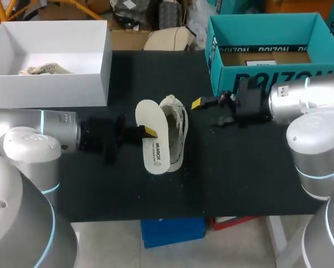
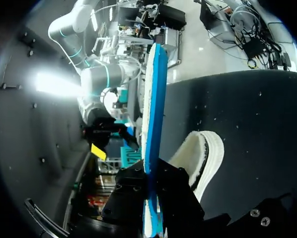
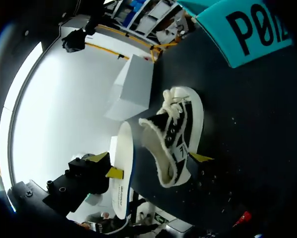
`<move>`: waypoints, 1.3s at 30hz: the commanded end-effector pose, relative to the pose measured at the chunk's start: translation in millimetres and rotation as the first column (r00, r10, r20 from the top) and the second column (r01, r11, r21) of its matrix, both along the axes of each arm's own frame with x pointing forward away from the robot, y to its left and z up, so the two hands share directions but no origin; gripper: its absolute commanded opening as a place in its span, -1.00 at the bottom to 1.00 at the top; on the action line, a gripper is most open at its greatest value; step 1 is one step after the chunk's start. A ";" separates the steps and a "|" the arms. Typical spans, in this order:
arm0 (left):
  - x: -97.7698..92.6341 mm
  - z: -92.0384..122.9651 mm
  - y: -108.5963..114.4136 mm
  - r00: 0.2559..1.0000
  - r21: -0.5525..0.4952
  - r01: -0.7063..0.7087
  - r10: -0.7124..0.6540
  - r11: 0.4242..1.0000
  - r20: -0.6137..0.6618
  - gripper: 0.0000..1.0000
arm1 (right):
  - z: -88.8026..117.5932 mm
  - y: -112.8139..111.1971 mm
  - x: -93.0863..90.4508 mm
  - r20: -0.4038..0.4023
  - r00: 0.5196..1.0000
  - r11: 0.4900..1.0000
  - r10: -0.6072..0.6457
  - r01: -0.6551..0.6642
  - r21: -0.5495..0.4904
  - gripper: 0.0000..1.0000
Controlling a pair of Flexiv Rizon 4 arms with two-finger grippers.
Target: Take the shoe out of the shoebox, open the shoe tongue, remove and reinsert the insole, then place the shoe into the shoebox
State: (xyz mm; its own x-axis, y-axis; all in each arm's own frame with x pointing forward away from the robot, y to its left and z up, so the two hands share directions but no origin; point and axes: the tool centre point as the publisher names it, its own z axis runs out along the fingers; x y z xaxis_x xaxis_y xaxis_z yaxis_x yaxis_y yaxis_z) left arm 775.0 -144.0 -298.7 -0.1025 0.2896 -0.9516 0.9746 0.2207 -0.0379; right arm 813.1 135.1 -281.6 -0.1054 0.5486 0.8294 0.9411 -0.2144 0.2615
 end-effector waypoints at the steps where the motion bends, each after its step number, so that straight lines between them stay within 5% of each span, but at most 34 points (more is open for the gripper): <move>1: -32.2 10.9 13.2 1.000 0.115 -0.015 0.018 0.993 -0.017 -1.00 | 24.7 -32.8 -29.7 0.055 0.994 0.988 -0.093 0.099 -0.121 1.00; 8: -58.3 12.5 22.6 0.999 0.114 0.023 -0.019 0.993 -0.032 -1.00 | 39.7 -52.0 -48.9 0.156 0.984 0.981 -0.086 0.111 -0.161 1.00; 17: -80.8 0.1 28.5 0.994 0.107 0.068 -0.059 0.992 -0.089 -1.00 | 53.3 -85.7 -79.0 0.267 0.961 0.957 0.068 0.013 -0.291 1.00; 30: -86.3 -2.5 24.5 0.986 0.071 0.124 -0.115 0.990 -0.123 -1.00 | 53.3 -85.7 -79.0 0.267 0.961 0.957 0.068 0.013 -0.291 1.00; 35: -86.1 -3.9 22.0 0.984 0.054 0.140 -0.133 0.989 -0.121 -1.00 | 47.1 -99.3 -90.1 0.452 0.877 0.860 0.164 0.097 -0.501 1.00; 39: -85.7 -10.1 20.6 0.981 0.049 0.146 -0.138 0.988 -0.136 -1.00 | 40.0 -110.8 -103.5 0.524 0.833 0.820 0.179 0.168 -0.547 1.00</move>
